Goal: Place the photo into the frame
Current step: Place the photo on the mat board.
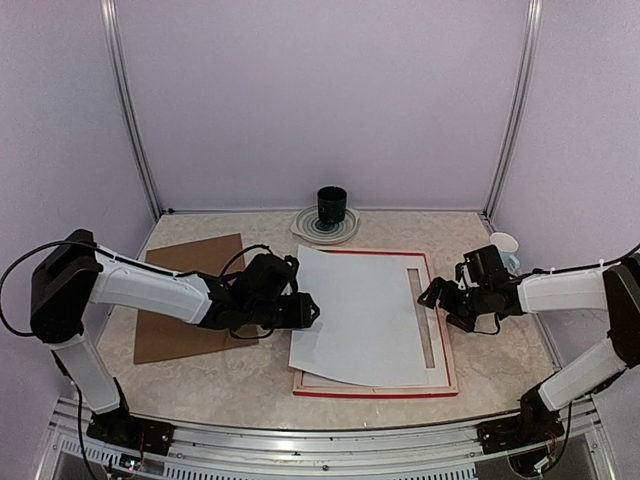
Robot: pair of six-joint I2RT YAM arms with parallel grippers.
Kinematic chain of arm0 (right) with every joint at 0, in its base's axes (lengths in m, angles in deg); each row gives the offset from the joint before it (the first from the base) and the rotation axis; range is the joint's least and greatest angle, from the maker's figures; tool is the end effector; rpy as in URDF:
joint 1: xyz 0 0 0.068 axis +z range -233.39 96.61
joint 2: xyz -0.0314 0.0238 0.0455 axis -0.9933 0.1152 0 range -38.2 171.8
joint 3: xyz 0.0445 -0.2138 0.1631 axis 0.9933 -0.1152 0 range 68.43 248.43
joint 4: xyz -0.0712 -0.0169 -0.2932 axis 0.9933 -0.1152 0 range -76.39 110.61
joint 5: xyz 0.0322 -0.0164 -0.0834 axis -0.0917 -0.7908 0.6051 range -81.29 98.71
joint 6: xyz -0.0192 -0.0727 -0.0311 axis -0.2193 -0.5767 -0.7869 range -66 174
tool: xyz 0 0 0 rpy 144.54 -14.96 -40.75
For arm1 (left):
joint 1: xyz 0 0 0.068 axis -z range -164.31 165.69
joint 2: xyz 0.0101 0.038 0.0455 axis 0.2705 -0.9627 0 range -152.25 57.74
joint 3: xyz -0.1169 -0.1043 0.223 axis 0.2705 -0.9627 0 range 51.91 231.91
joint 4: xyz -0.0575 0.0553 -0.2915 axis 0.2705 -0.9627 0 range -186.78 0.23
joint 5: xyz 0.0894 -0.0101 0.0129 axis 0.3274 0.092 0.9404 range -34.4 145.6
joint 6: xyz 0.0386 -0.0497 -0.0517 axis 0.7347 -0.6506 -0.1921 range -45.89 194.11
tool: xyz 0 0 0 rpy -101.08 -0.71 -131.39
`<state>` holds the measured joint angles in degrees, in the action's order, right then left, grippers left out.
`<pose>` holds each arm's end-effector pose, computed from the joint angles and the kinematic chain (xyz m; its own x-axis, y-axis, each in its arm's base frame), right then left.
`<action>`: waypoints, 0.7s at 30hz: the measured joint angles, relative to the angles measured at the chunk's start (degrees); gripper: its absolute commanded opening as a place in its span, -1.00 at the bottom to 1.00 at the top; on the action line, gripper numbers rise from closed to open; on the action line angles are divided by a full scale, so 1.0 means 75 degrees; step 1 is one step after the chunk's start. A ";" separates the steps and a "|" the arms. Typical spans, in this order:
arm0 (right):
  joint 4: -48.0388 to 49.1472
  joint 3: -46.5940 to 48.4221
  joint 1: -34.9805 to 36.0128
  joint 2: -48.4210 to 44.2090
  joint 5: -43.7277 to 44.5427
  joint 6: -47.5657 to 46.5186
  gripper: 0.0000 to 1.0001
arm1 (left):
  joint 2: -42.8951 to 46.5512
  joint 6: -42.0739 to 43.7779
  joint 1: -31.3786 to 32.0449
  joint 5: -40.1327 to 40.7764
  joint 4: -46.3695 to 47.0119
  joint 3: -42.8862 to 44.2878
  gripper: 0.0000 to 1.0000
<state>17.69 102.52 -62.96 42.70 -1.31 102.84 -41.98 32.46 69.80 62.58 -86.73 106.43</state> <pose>0.2881 0.1204 0.0954 -0.8086 0.4900 -0.3255 0.2428 0.7820 0.5741 0.2513 -0.3327 0.1145 -0.7933 -0.0289 -0.6081 0.2998 0.8508 -0.4316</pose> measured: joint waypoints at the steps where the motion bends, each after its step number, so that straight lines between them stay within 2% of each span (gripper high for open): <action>1: 0.0012 -0.0003 -0.0009 0.0009 -0.0026 0.0000 0.98 | -0.0026 0.0015 0.0015 0.0006 -0.0017 0.0044 0.02; 11: 0.0099 -0.0017 -0.0035 0.0023 -0.0125 -0.0023 0.98 | -0.0242 0.0023 0.0087 0.0050 -0.0146 0.0224 -0.01; 15: 0.0096 -0.0017 -0.0050 0.0023 -0.0181 -0.0044 0.98 | -0.0233 -0.0035 0.0055 0.0035 -0.0058 0.0178 -0.11; 21: 0.0119 -0.0029 -0.0114 0.0020 -0.0248 -0.0085 0.98 | 0.0181 -0.0329 -0.0283 -0.0405 0.0603 -0.0557 -0.25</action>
<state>18.58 102.30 -63.81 42.86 -3.17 102.20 -40.62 29.99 67.68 59.54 -82.20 102.26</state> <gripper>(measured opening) 0.992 0.411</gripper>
